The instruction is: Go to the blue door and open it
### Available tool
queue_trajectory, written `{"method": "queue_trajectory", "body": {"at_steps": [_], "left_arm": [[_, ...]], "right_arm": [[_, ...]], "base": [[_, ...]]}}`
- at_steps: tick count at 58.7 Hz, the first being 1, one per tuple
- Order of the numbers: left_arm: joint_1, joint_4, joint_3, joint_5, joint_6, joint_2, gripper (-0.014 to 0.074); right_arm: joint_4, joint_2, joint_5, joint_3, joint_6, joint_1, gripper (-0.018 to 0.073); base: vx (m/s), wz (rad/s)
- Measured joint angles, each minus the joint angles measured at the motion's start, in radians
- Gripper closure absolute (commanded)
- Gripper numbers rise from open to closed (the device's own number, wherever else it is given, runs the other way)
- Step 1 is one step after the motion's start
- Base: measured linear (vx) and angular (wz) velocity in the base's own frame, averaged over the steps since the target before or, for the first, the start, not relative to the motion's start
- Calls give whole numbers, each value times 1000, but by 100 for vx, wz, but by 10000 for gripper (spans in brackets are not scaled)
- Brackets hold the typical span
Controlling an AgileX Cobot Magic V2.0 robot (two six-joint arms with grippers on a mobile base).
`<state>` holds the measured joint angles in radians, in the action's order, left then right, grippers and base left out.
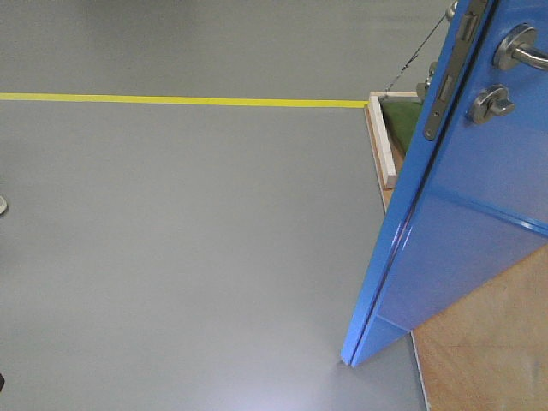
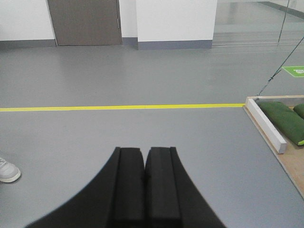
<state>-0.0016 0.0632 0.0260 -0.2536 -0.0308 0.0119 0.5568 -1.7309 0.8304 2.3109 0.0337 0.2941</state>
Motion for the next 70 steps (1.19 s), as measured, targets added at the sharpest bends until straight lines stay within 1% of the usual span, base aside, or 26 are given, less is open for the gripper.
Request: {"method": "queue_trajectory", "body": {"at_steps": [5, 20, 33, 42, 55, 70], "left_arm": [[0, 0, 0, 0, 0, 0, 524], [0, 0, 0, 0, 0, 0, 524], [0, 0, 0, 0, 0, 0, 524], [0, 0, 0, 0, 0, 0, 524], [0, 0, 0, 0, 0, 0, 524], [0, 0, 0, 0, 0, 0, 524]], "right_arm": [[2, -4, -1, 0, 0, -9, 547], [-49, -8, -15, 0, 0, -71, 547], [-15, -15, -8, 0, 0, -119, 547], [-13, -33, -4, -2, 0, -123, 547], [-121, -49, -20, -5, 0, -123, 547], [-145, -44, -11, -5, 0, -123, 547]], "base": [[0, 0], [0, 0], [0, 0], [0, 0], [0, 0], [0, 0]]}}
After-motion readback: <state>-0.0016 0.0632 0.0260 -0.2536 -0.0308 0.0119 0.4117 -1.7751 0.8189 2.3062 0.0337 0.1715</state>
